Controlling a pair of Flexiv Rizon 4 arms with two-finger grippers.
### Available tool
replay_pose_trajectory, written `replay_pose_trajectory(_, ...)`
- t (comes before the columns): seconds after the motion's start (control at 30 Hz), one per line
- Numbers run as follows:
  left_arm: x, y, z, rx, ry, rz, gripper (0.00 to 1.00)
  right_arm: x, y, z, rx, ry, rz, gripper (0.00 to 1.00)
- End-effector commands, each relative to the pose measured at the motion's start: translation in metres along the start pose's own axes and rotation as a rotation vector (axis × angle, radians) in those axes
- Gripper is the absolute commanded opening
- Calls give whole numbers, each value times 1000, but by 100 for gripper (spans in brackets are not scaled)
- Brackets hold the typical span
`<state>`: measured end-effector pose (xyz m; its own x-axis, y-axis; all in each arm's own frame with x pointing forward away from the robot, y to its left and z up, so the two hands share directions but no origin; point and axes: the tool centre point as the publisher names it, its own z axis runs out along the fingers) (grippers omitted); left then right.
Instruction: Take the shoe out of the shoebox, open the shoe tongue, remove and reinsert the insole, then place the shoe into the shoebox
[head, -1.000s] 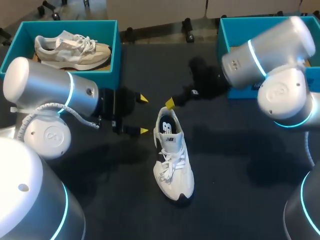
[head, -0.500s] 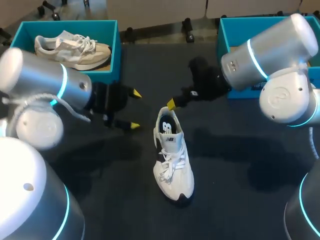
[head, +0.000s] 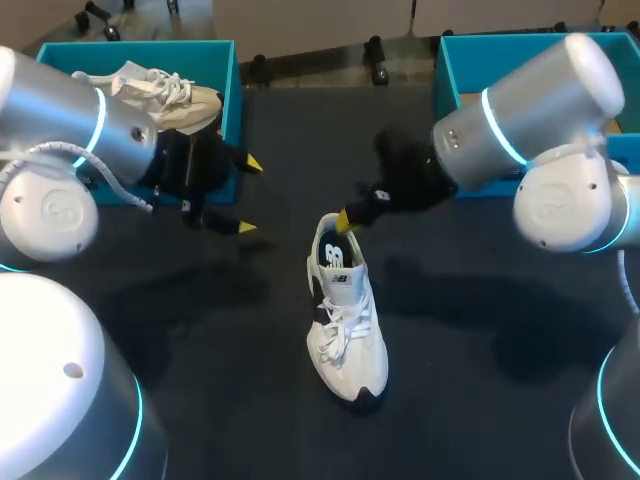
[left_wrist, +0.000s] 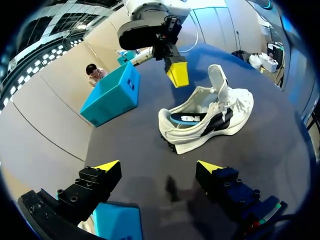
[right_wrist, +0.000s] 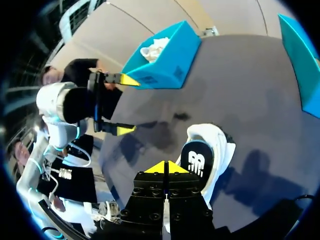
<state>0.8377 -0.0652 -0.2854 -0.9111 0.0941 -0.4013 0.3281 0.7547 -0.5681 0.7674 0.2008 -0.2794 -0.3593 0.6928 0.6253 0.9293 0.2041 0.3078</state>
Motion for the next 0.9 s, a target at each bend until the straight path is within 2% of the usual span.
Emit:
replay_pose_trajectory(0.03, -3, 4, -10, -4, -2, 7, 100, 8, 0, 6, -8, -74, 24, 0)
replay_pose_trajectory(0.27, -15, 8, -18, -23, 1, 43, 100, 12, -4, 13, 30, -158, 83, 0)
replay_pose_trajectory(0.6, -29, 7, -36, -43, -2, 97, 100, 15, -20, 22, -30, -277, 171, 0)
replay_pose_trajectory(0.67, -31, 8, -38, -49, -1, 105, 100, 15, -22, 23, -22, -305, 194, 0)
replay_pose_trajectory(0.73, -34, 10, -42, -62, 0, 116, 100, 16, -24, 23, 22, -343, 207, 0)
replay_pose_trajectory(0.9, -48, 14, -52, -78, -29, 109, 100, 16, -24, 23, 22, -343, 207, 0)
